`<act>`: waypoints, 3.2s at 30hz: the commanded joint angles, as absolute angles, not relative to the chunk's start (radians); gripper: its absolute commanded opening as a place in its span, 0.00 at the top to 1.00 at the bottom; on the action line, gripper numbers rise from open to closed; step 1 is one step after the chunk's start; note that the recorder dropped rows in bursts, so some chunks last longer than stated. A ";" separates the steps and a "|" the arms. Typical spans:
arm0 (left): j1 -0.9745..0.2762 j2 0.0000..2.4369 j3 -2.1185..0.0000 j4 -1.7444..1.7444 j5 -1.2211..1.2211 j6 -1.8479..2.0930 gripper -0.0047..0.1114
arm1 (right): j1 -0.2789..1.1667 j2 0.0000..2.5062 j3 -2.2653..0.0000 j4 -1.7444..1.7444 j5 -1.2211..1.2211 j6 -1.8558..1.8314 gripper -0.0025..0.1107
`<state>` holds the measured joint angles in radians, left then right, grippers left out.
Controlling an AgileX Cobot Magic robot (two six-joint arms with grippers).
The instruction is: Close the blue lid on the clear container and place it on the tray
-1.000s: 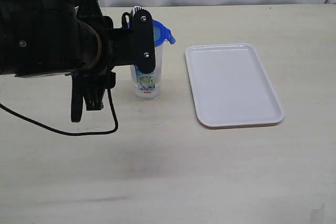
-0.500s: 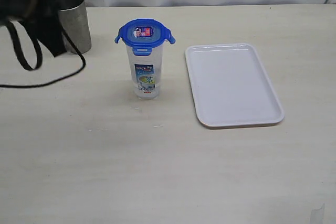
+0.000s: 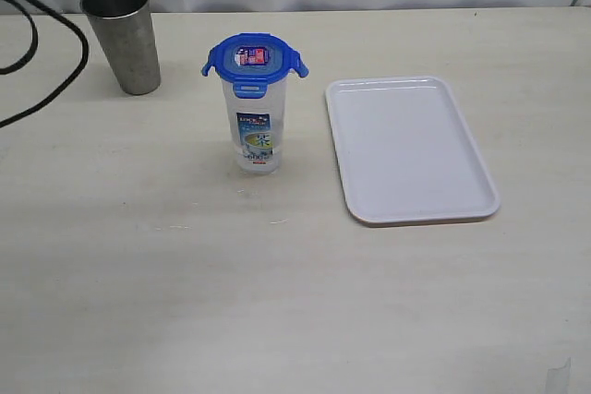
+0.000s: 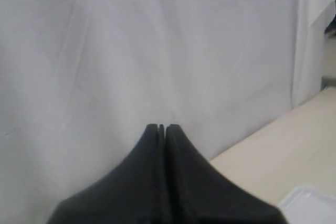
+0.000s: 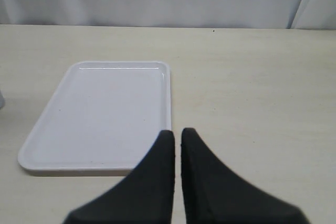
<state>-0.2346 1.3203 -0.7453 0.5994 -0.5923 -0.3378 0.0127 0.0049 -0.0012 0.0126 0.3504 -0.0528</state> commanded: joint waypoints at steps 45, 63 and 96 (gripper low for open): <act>-0.048 2.044 -0.921 1.029 -1.187 -0.388 0.96 | 0.014 0.034 0.000 0.035 -0.425 0.238 0.94; -0.048 2.046 -0.921 1.039 -1.183 -0.388 0.96 | 0.014 1.080 -0.418 -0.887 -0.990 0.770 0.94; -0.048 2.046 -0.921 1.036 -1.195 -0.394 0.96 | 0.213 1.828 -0.932 -1.360 -0.935 0.841 0.94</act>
